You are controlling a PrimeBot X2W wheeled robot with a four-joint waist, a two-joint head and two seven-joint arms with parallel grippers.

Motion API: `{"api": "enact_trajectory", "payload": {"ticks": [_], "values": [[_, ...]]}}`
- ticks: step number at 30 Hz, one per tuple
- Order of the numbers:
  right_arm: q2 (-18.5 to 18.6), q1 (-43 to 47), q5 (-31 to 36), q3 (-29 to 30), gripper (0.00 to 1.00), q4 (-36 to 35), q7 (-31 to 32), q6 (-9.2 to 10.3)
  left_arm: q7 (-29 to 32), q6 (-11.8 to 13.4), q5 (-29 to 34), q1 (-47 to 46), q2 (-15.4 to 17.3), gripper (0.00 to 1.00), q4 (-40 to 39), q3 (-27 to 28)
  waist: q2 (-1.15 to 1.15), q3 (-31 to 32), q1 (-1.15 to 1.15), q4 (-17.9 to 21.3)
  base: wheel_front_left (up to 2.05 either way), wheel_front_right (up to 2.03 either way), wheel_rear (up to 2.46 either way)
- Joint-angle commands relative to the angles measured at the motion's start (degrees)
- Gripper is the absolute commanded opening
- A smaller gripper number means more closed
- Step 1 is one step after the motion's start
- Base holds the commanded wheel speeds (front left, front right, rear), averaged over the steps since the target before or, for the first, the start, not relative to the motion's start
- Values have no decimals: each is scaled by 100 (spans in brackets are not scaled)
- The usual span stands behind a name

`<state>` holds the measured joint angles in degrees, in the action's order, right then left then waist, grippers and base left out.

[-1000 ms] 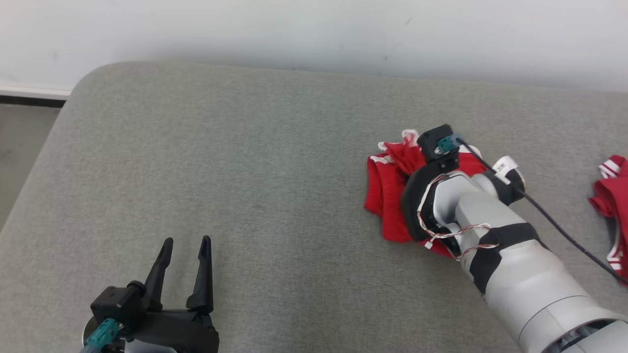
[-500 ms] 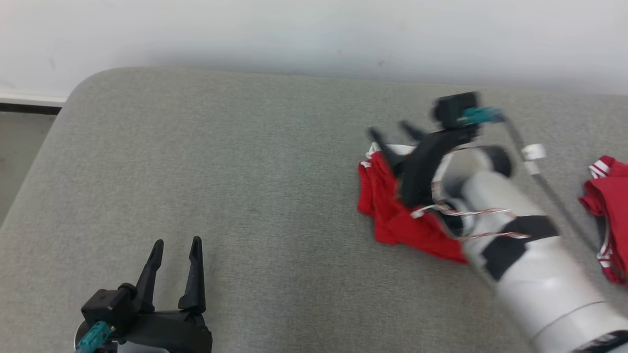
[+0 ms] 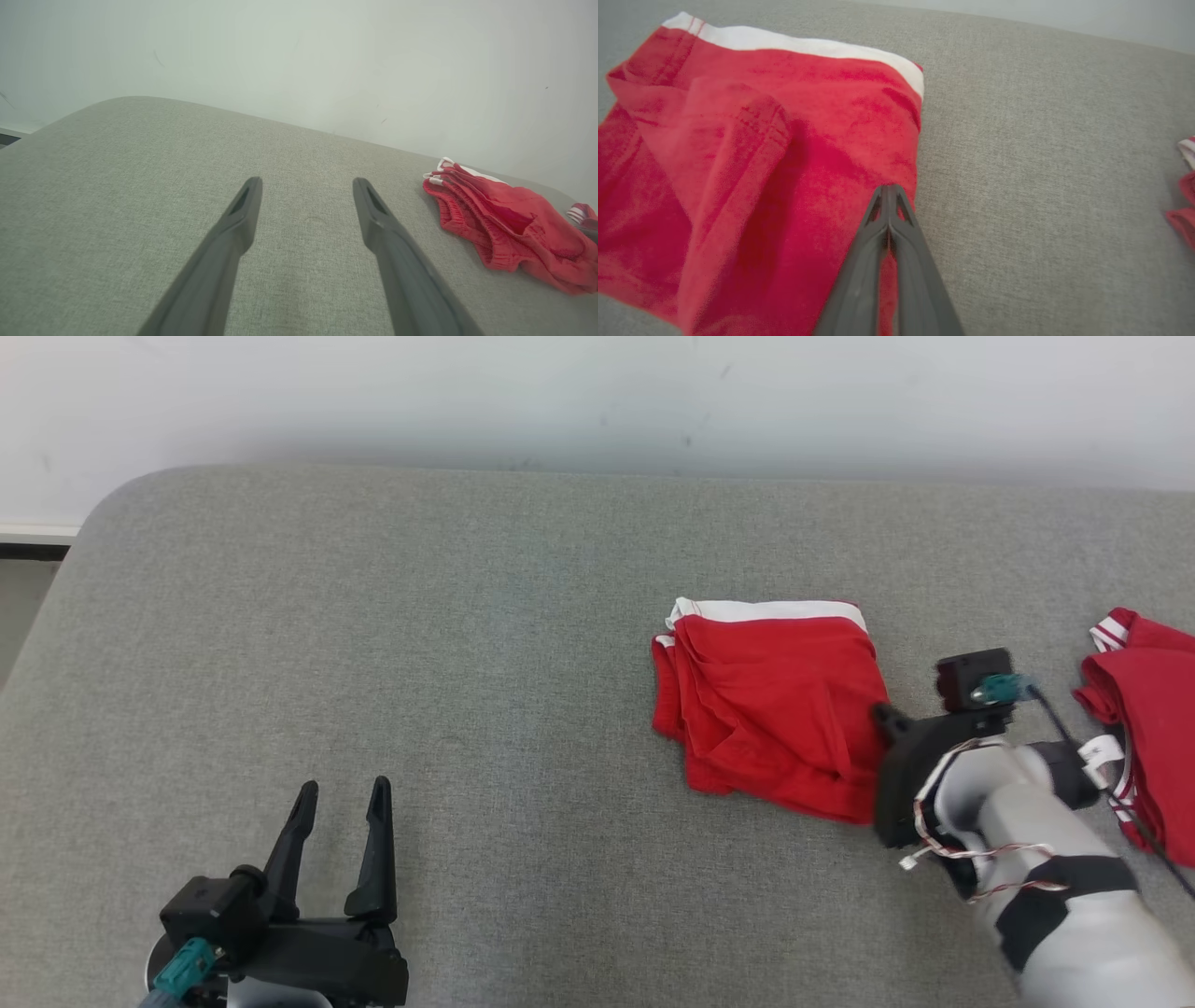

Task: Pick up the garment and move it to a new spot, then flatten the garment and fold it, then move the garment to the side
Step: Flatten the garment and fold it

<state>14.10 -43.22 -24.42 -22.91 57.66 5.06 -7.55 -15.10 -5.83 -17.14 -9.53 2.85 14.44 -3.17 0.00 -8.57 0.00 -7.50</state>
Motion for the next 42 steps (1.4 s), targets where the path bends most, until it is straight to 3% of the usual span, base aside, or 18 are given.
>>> {"api": "enact_trajectory", "payload": {"ticks": [1,10,19,23,27,28,29,30,31,38,42], "values": [[-158,101,40,-71,0,-78,2,16,-3,-12,63,-69,8,100,15,36,0,-6,0,20,0,0,0],[-778,428,-54,-1084,0,-803,312,16,-3,-24,123,-1,7,100,29,113,0,100,0,64,0,0,0],[-845,674,-486,-2156,0,-1582,571,16,-3,-29,107,58,7,100,76,132,0,239,0,111,0,0,0],[-721,708,-659,-2152,0,-1871,406,16,-3,-40,169,71,7,100,72,184,0,333,0,164,0,0,0],[-539,869,-742,-1737,0,-2227,-48,16,-3,-38,268,160,25,100,28,288,0,509,0,274,0,0,0],[-497,933,-743,-1574,15,-2309,-177,16,-3,-38,272,175,38,100,21,317,0,550,0,304,0,0,0],[-431,1000,-706,-1372,46,-2390,-325,16,-2,-34,297,191,44,100,13,345,0,597,0,339,0,0,0],[-380,1086,-672,-1175,86,-2477,-461,16,-3,-14,336,219,38,100,-13,352,0,646,0,375,0,0,0],[-338,1176,-631,-972,100,-2558,-590,16,-3,12,377,244,39,100,-37,362,0,690,0,414,0,0,0],[-196,1888,-355,285,100,-3100,-1142,16,-3,58,532,507,91,100,-181,537,0,948,0,762,0,0,0],[-43,2208,-166,613,100,-3212,-1222,16,-2,54,559,590,115,100,-176,626,0,1029,0,899,0,0,0]]}}
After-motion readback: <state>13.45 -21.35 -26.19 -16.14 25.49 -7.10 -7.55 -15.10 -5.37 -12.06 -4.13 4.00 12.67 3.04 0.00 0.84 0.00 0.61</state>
